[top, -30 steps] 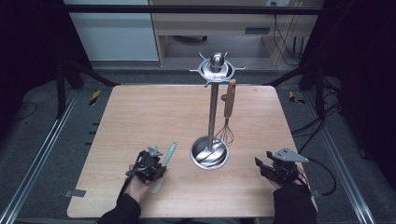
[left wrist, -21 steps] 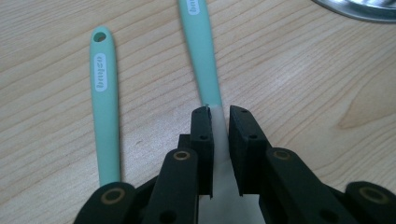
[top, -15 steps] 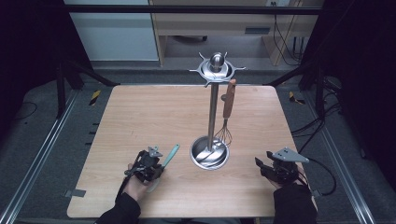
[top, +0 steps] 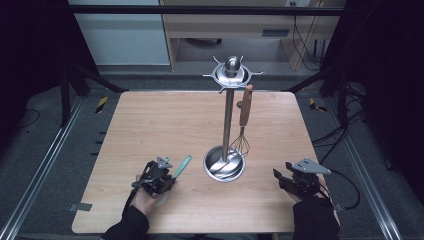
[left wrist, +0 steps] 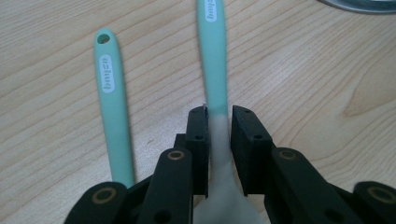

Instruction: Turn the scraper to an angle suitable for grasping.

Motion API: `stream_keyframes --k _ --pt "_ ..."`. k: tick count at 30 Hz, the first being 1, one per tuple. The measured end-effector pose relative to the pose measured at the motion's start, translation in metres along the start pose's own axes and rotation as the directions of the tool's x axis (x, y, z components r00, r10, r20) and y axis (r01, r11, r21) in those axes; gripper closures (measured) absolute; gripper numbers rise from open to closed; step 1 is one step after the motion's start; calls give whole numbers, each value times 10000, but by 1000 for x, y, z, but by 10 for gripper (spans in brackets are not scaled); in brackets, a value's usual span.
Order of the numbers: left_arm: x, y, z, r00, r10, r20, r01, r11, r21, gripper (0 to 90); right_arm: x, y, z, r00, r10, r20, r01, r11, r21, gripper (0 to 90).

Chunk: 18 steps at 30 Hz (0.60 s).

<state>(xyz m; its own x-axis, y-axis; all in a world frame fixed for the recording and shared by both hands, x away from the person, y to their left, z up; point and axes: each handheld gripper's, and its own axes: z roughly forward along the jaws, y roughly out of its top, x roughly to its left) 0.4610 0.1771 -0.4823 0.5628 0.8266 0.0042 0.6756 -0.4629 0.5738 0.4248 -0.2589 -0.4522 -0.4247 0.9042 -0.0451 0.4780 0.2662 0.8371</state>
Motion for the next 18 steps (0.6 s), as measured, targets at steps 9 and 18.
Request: stream_keyframes --k 9,18 --pt "-4 4 1 9992 -254 -311 263 9992 295 795 0 0 1 10000 -4 -16 4 10000 60 460" --pt "-4 4 1 9989 -348 -303 354 9992 209 807 0 0 1 10000 8 -37 -7 10000 83 460"
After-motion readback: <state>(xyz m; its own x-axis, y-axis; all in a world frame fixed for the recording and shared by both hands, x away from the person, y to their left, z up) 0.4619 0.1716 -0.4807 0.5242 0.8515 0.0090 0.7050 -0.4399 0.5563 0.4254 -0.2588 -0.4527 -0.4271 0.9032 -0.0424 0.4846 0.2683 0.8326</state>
